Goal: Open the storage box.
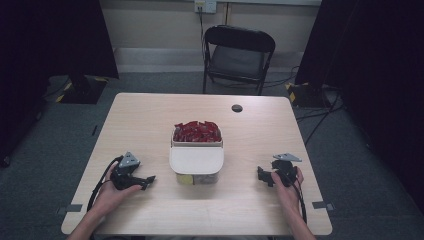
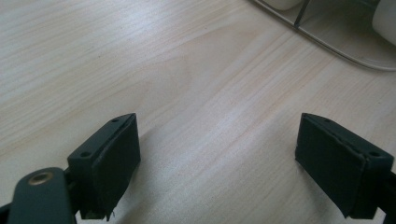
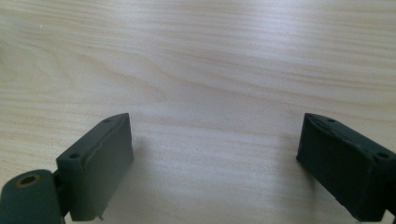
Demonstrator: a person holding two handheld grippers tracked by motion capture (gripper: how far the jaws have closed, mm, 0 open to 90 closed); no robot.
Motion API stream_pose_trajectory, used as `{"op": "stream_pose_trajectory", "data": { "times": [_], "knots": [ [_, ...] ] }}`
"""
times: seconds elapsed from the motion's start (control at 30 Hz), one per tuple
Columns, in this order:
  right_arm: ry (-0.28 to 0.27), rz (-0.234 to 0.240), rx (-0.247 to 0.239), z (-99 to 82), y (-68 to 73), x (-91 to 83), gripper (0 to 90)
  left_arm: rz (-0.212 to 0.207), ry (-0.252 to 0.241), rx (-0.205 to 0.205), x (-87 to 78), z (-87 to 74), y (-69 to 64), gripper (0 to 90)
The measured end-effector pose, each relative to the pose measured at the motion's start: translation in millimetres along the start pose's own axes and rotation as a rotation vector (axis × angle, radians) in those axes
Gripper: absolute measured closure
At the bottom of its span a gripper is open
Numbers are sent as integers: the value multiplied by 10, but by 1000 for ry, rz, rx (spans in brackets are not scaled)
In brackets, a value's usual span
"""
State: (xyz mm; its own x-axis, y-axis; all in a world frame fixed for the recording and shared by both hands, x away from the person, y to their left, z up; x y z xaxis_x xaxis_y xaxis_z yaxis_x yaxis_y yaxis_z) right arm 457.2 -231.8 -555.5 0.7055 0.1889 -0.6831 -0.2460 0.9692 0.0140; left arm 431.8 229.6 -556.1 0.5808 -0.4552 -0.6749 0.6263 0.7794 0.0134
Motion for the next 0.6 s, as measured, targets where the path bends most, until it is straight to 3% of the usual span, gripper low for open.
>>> {"op": "stream_pose_trajectory", "data": {
  "times": [0.37,0.6],
  "knots": [
    [0,11,-12,8,1,7,99,-3,2,8,6,5,10,132],
    [-4,30,-19,17,37,-6,146,-3,5,11,8,5,15,131]
  ]
}}
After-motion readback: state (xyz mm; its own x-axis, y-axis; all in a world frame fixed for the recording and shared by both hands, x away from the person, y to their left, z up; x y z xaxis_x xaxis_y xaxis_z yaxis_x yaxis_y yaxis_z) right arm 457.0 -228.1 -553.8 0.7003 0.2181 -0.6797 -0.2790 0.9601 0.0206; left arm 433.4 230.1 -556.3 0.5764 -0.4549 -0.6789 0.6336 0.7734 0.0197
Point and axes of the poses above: each handheld gripper's, and its own axes: x roughly forward along the jaws, z roughly out of its top, y roughly to its left, the point moved 8 cm from there along x, roughly forward along the jaws, and after that the axes turned 2 degrees about z, right-handed, at the moved point
